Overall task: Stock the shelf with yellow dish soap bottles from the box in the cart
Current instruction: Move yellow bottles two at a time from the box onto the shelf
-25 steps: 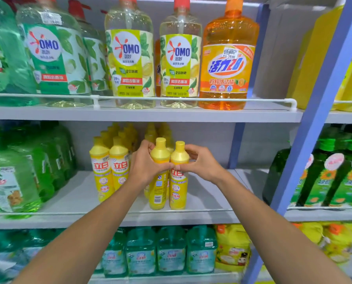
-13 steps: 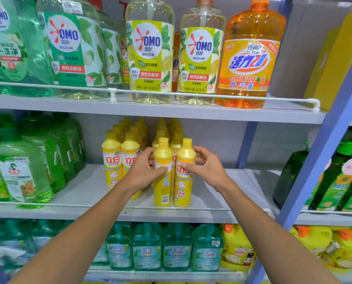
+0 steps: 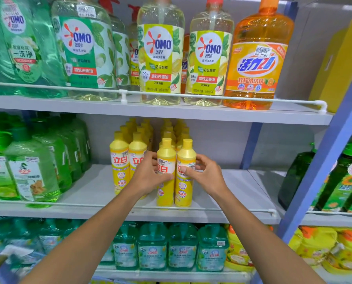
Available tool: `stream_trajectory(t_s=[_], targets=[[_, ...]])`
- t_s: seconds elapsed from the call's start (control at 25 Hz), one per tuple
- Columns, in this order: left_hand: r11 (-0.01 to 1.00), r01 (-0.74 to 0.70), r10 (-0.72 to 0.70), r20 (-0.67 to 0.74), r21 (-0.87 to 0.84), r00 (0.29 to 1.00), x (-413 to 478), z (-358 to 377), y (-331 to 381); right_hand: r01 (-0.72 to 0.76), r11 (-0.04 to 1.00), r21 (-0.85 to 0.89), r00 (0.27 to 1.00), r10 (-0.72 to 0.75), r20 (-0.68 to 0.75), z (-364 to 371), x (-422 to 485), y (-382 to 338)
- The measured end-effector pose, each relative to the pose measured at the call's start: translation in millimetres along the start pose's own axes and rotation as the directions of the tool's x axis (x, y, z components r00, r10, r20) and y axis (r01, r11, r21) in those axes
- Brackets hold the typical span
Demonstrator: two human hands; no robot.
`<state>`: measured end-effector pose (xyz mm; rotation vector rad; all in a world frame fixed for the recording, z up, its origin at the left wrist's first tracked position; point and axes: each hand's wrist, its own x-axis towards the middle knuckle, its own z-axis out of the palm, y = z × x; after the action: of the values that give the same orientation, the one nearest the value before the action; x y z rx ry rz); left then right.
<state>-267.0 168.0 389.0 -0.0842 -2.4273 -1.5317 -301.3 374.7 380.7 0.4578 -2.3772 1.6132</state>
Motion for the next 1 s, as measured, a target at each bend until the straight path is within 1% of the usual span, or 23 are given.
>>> stream_trajectory(t_s=[0.04, 0.16, 0.32, 0.44, 0.52, 0.6, 0.68, 0.72, 0.84, 0.92, 1.0], targets=[[1.0, 0.0, 0.0, 0.01, 0.012, 1.0, 1, -2, -4, -0.003, 1.0, -0.016, 1.0, 0.003, -0.009, 1, -1, 1], [0.999, -0.01, 0.012, -0.05, 0.052, 0.999, 0, 0, -6, -0.018, 1.0, -0.015, 1.0, 0.018, -0.005, 5, -4, 3], [1.0, 0.003, -0.001, -0.108, 0.016, 0.994, -2, 8, -6, -0.021, 0.999, -0.039, 1.0, 0.022, 0.023, 3, -6, 2], [0.999, 0.027, -0.028, -0.032, -0.037, 0.999, 0, 6, -15, -0.035, 0.994, -0.102, 0.999, 0.034, -0.011, 9, -11, 1], [0.999, 0.018, -0.017, 0.02, -0.035, 1.0, 1, 4, -22, -0.037, 0.99, -0.133, 0.999, 0.034, -0.029, 13, -13, 3], [1.0, 0.009, -0.009, -0.011, -0.009, 1.0, 0, 7, -22, -0.04, 0.992, -0.118, 0.999, 0.039, -0.007, 14, -12, 6], [1.0, 0.016, -0.015, -0.081, 0.008, 0.997, -3, 13, -21, -0.04, 0.994, -0.105, 0.999, 0.042, 0.019, 12, -12, 7], [1.0, 0.018, -0.017, -0.106, 0.001, 0.994, -4, 15, -22, -0.037, 0.993, -0.113, 0.999, 0.038, 0.009, 13, -14, 9], [0.998, 0.052, -0.055, -0.089, -0.035, 0.995, -2, 15, -30, -0.042, 0.99, -0.133, 0.999, 0.038, -0.032, 17, -19, 16], [0.997, 0.068, -0.07, -0.079, -0.022, 0.994, -2, 14, -33, -0.045, 0.99, -0.133, 0.999, 0.041, -0.035, 19, -19, 19], [0.998, 0.062, -0.061, -0.118, 0.01, 0.991, -5, 17, -32, -0.039, 0.991, -0.131, 0.998, 0.034, -0.044, 20, -18, 20]])
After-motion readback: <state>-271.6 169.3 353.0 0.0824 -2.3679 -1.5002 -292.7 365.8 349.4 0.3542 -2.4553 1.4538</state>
